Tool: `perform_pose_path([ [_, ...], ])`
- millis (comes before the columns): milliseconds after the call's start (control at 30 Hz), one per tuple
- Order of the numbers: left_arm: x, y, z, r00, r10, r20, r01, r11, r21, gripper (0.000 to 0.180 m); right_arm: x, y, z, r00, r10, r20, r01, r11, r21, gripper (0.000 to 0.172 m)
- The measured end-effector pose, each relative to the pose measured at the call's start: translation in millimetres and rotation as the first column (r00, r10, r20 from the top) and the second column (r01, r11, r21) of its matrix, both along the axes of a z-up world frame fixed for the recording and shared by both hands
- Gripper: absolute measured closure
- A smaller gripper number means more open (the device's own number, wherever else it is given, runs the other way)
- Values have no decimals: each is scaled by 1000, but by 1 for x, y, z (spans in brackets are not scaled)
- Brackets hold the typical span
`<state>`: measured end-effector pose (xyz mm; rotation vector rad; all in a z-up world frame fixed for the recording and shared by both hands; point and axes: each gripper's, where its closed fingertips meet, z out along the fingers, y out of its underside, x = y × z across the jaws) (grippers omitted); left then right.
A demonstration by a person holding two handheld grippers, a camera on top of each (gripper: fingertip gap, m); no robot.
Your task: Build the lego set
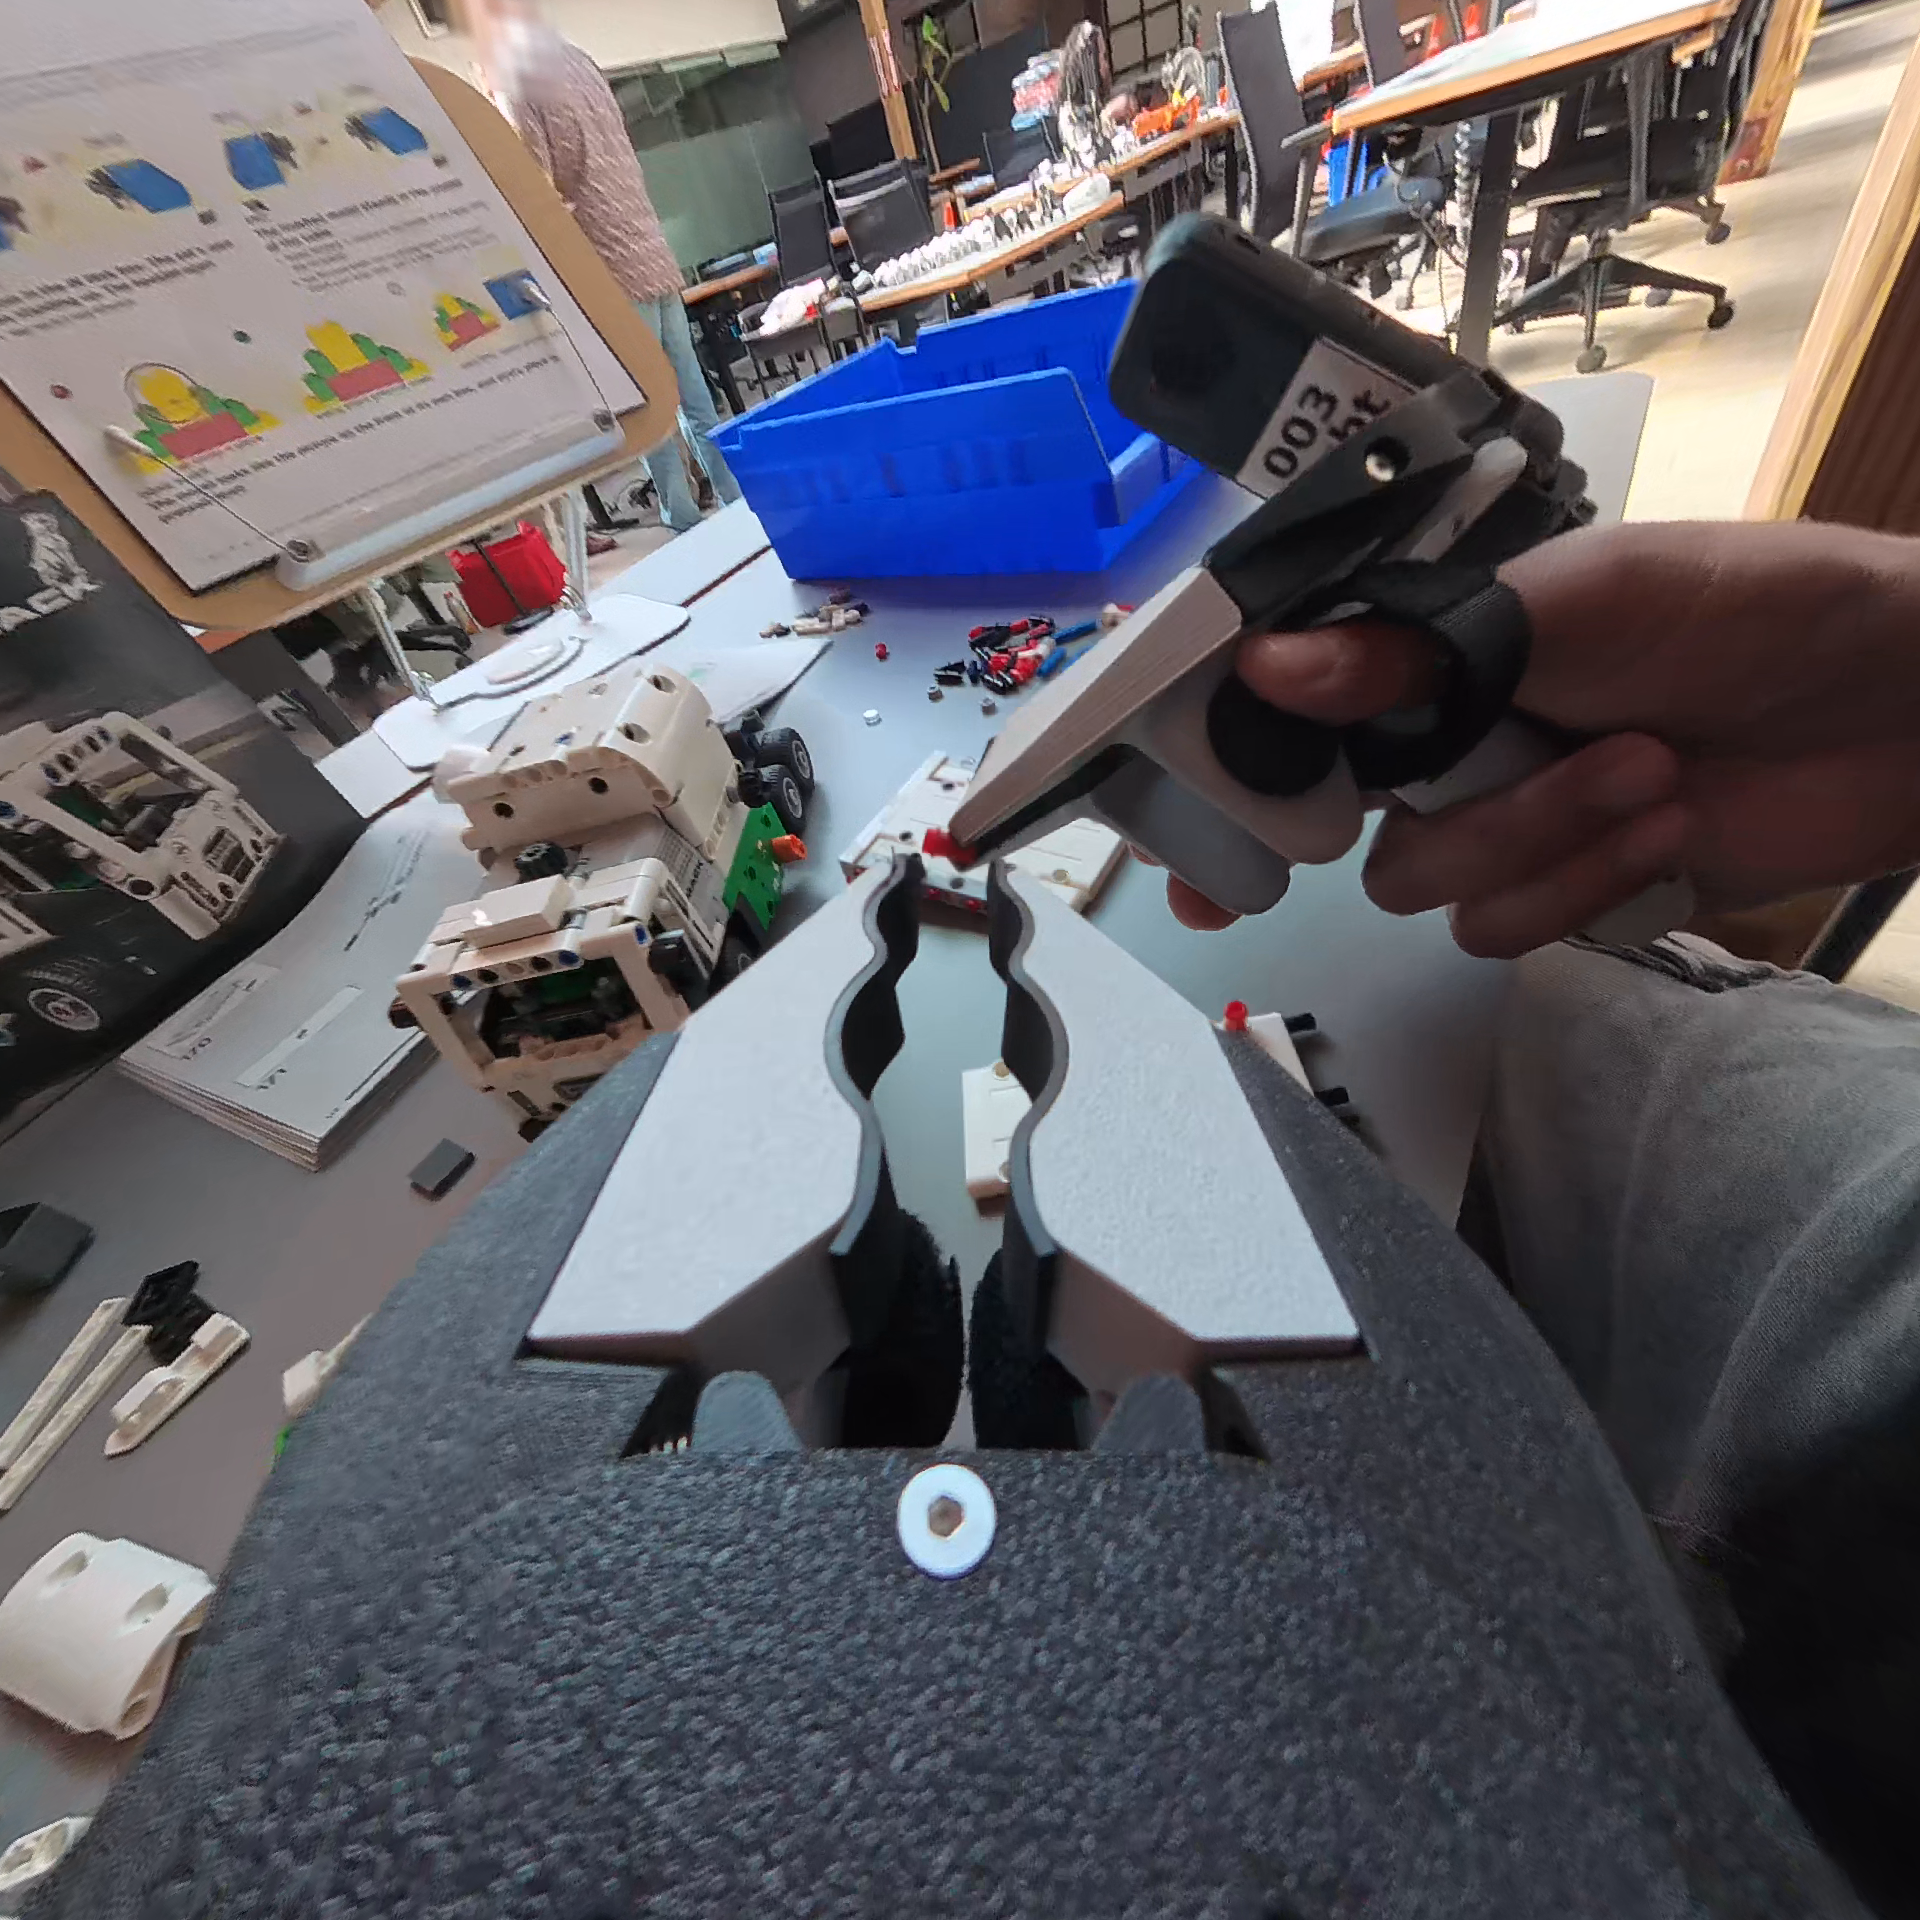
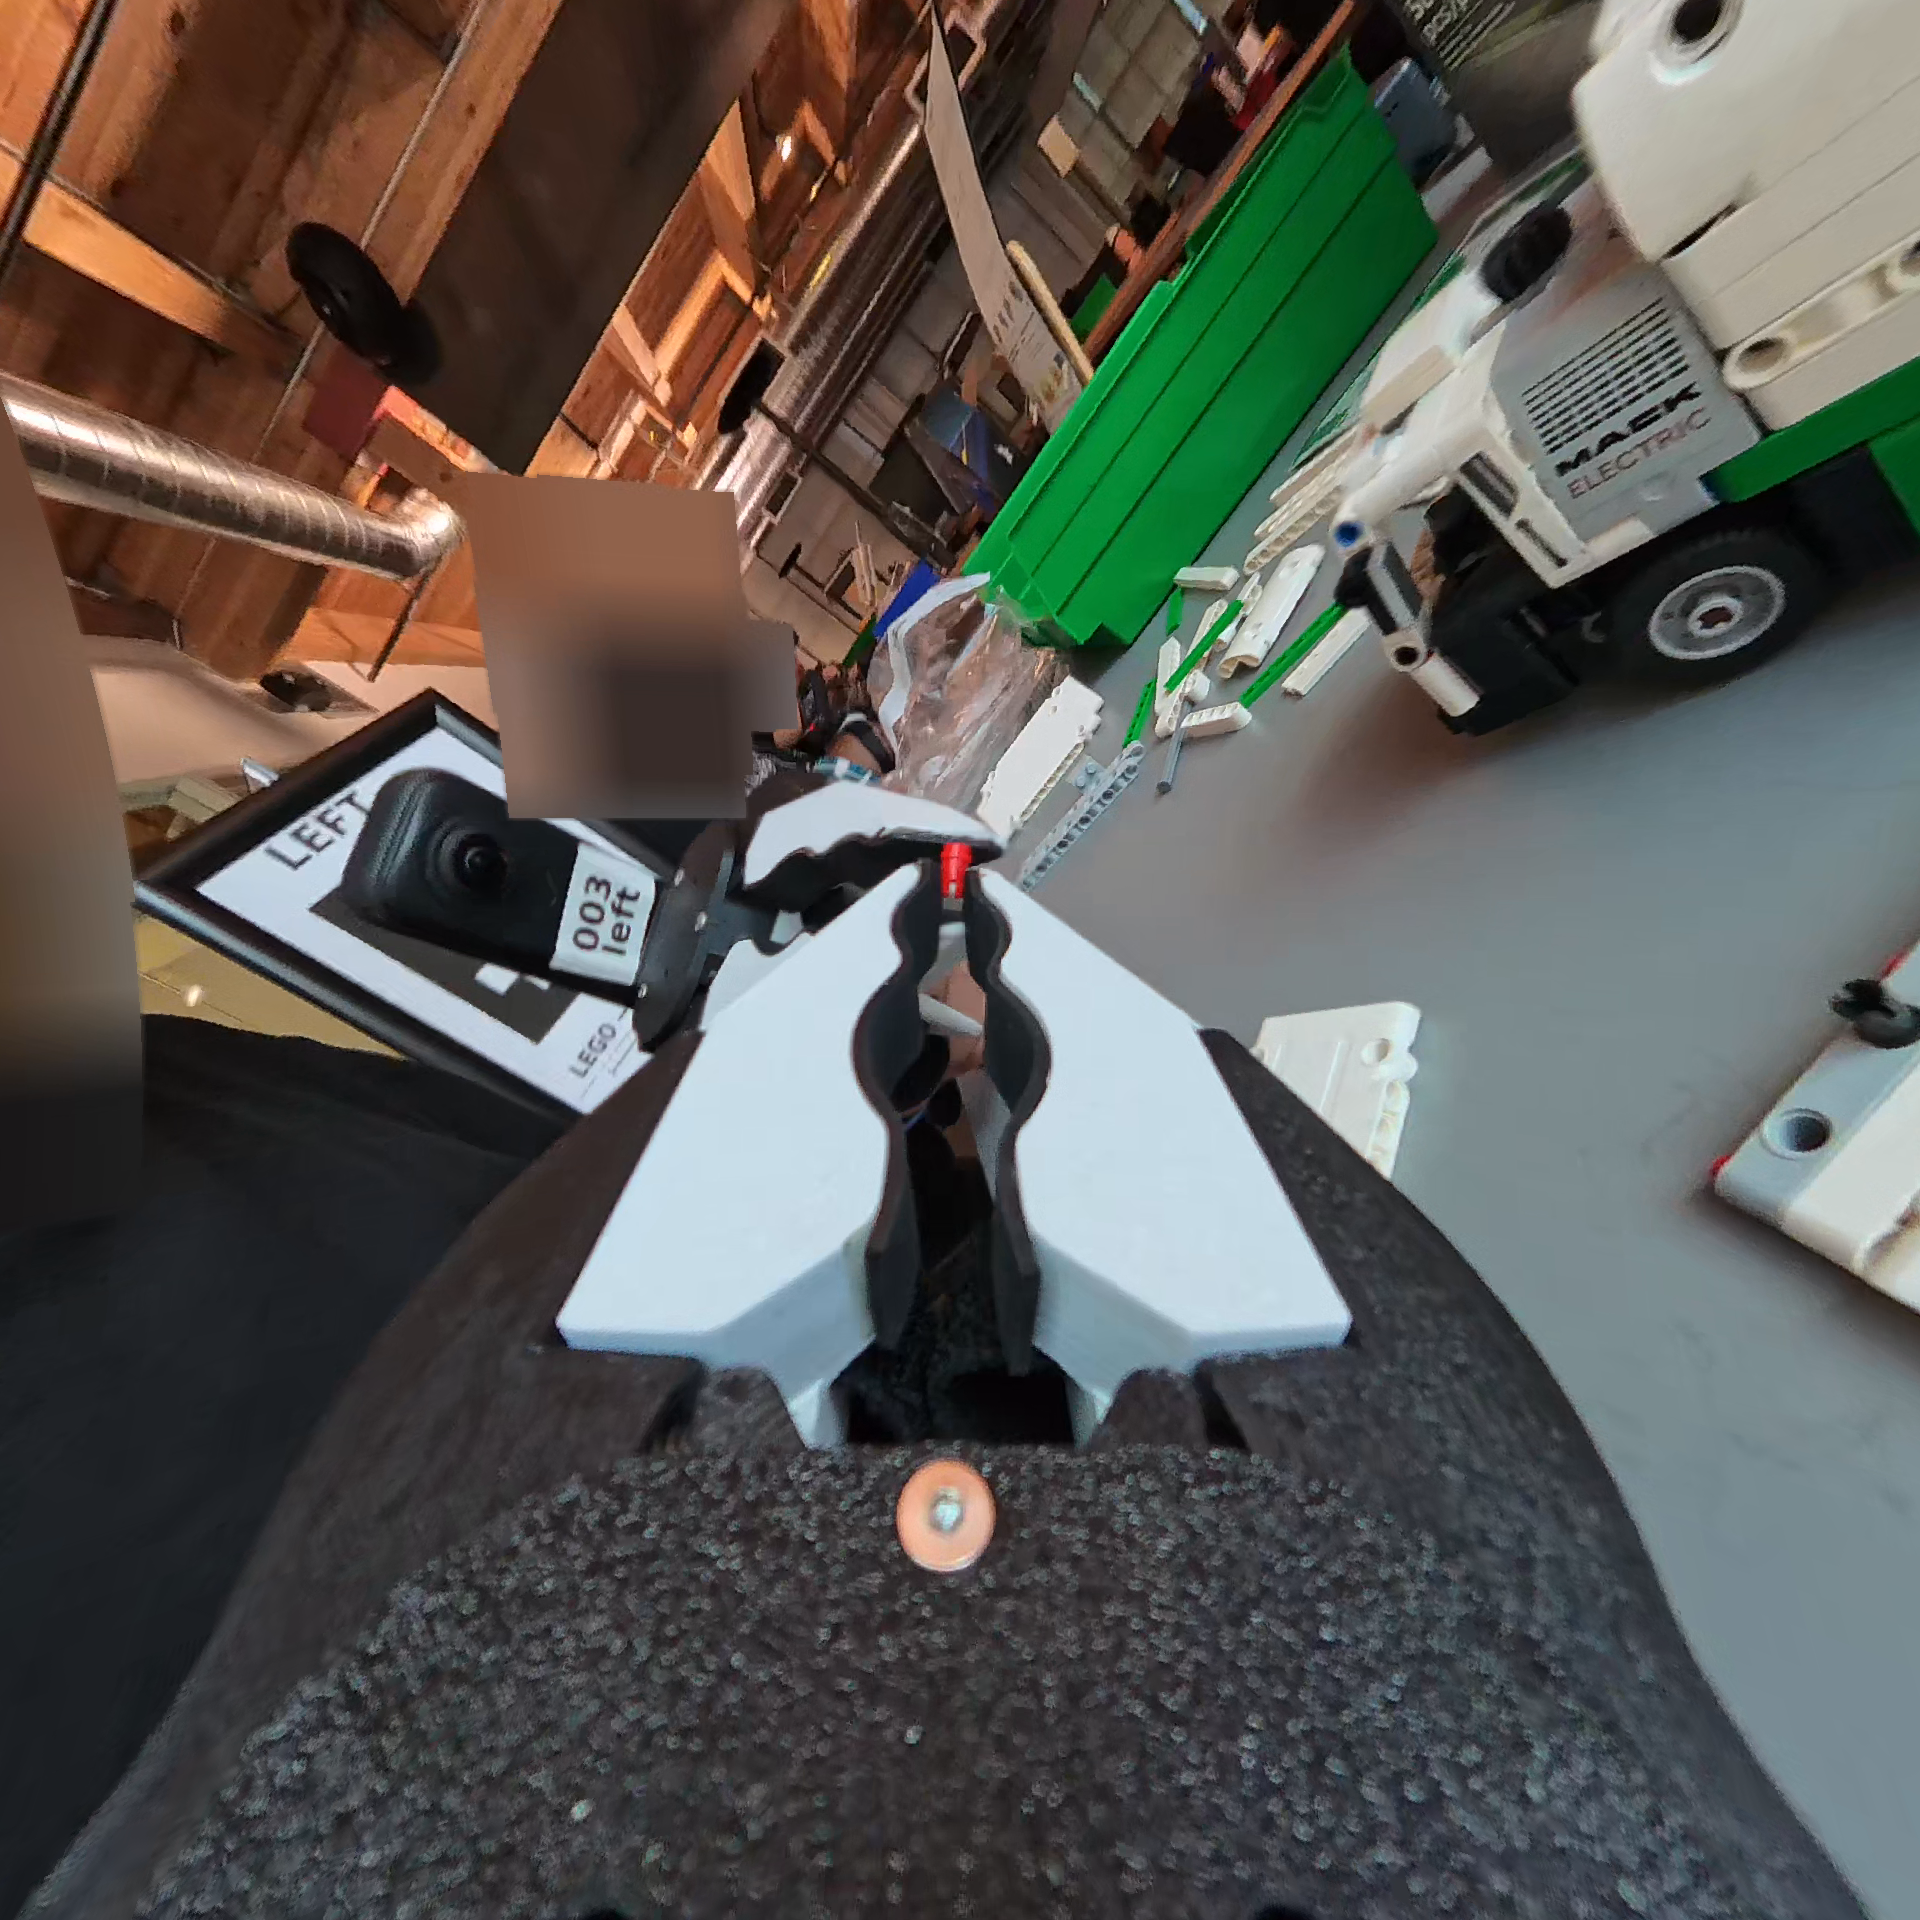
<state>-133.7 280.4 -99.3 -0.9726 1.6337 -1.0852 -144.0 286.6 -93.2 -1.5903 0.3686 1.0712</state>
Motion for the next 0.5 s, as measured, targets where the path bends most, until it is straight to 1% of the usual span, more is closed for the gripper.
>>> perform_pose_path([
  [33, -1, 1, 3, 1000, 6, 19, -6, 1000, -1, 169, 7, 0, 1, 999, -40, -12, 40, 999, 11, 169],
  [67, -2, 2, 5, 1000, 7, 28, -7, 1000, 2, 168, 10, 0, 1, 999, -52, -16, 52, 999, 13, 169],
  [167, -1, 0, 6, 999, 9, 32, -10, 1000, 9, 166, 4, 1, 1, 999, -14, -50, 15, 1000, 16, 169],
  [267, 0, 0, 2, 1000, -1, 14, 1, 1000, 17, 168, -1, 3, -3, 999, -1, -44, 2, 1000, 7, 169],
  [500, -7, -7, 2, 993, -115, -7, 114, 990, -78, 170, -9, -1, -2, 986, 105, -128, -103, 994, 27, 169],
])
